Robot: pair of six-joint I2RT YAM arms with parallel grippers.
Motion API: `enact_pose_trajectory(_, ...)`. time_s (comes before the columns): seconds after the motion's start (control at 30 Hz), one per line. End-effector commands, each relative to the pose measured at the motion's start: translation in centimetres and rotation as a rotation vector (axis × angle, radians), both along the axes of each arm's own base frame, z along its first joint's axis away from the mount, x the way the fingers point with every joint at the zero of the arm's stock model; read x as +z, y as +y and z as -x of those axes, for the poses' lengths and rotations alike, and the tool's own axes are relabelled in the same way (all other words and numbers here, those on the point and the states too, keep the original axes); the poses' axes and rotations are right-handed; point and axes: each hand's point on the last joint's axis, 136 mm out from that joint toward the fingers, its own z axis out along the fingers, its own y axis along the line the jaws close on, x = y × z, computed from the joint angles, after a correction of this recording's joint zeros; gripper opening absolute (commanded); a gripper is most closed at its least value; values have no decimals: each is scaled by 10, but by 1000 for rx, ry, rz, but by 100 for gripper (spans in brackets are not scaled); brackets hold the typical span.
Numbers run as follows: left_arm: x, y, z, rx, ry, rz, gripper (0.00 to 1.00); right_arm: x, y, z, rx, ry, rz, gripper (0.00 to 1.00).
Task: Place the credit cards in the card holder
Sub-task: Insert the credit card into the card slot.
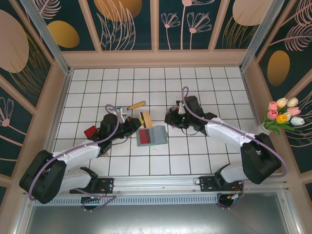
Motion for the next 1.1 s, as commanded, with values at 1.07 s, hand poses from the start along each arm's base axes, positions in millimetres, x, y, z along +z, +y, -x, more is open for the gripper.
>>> enact_pose_trajectory(1.07, -74, -38, 22, -116, 65, -121, 2, -112, -8, 21, 14, 125, 236, 11)
